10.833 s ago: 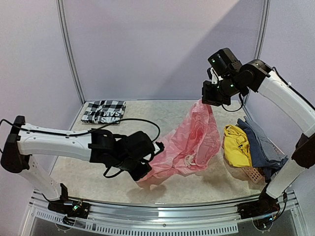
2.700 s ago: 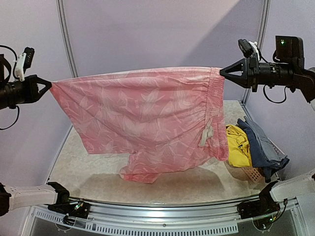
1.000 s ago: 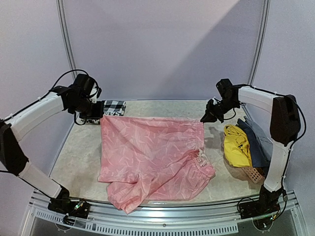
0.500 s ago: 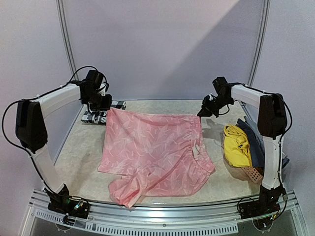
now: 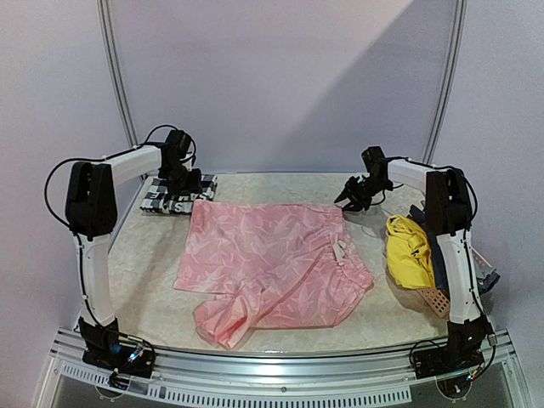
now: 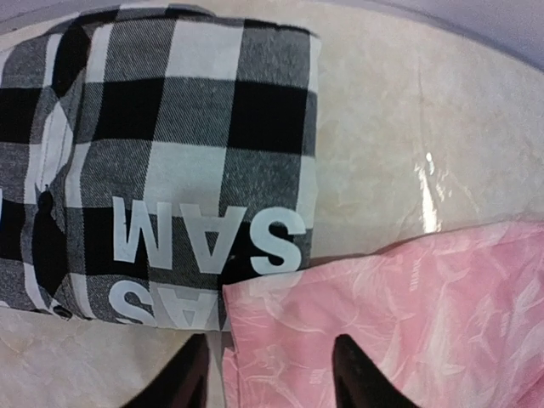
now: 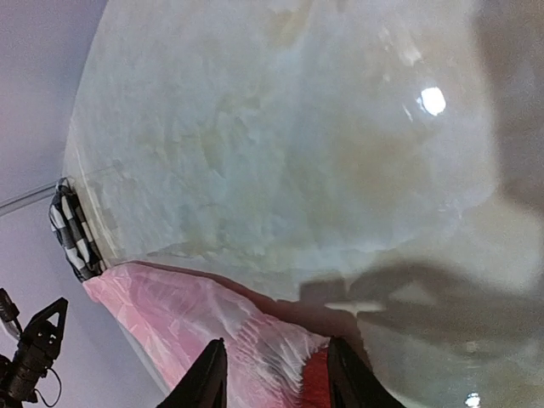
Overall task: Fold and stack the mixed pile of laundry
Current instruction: Flatten out the crumpled shorts at the center of the board, then pick up the flattened shorts from the center of the board.
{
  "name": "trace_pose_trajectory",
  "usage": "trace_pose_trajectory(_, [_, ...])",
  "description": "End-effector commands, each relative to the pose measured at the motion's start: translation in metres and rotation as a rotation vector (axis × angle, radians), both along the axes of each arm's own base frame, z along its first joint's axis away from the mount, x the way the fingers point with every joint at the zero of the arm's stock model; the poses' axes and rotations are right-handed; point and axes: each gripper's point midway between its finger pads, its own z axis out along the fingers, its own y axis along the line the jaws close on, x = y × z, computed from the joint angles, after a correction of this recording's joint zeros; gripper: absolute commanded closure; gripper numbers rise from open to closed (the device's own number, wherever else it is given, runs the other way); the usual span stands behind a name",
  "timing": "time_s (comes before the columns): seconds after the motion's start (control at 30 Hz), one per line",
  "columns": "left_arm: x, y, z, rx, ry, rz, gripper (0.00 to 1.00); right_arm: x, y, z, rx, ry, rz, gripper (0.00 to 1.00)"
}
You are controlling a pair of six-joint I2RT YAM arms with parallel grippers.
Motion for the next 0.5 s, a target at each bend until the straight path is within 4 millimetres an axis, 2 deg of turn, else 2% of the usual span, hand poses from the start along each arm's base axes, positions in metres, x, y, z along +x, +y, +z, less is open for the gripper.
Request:
trace_pose_trajectory(0.0, [0.001, 0.002, 0.049, -0.021, -0.071, 0.009, 0.39, 0.029, 0.004, 0.041, 0.049, -0.108, -0.031, 0.55])
trace_pose_trajectory(0.1, [-0.014, 0.005, 0.074, -0.020, -0.104, 0.005, 0.20, 0.028, 0.002, 0.073, 0.041, -0.165, -0.022, 0.39])
trace_pose_trajectory(0.17, [-0.030, 0.008, 0.088, -0.014, -0.113, 0.000, 0.14, 0.022, -0.001, 0.093, 0.018, -0.187, -0.010, 0.29])
trace_pose_trajectory(0.3, [-0.075, 0.010, 0.111, -0.012, -0.118, -0.035, 0.11, -0.005, -0.007, 0.122, -0.060, -0.218, 0.040, 0.24])
trace_pose_trajectory(0.37, [-0.105, 0.007, 0.119, -0.014, -0.104, -0.061, 0.12, -0.023, -0.009, 0.135, -0.106, -0.236, 0.065, 0.23])
trace_pose_trajectory(0.4, [-0.122, 0.003, 0.115, -0.019, -0.080, -0.082, 0.12, -0.035, -0.009, 0.150, -0.122, -0.259, 0.074, 0.22])
trace_pose_trajectory(0.43, [-0.140, -0.002, 0.123, -0.031, -0.082, -0.107, 0.13, -0.048, -0.010, 0.158, -0.147, -0.268, 0.086, 0.22])
trace_pose_trajectory(0.47, [-0.157, -0.007, 0.124, -0.031, -0.075, -0.128, 0.13, -0.060, -0.009, 0.159, -0.170, -0.272, 0.102, 0.22])
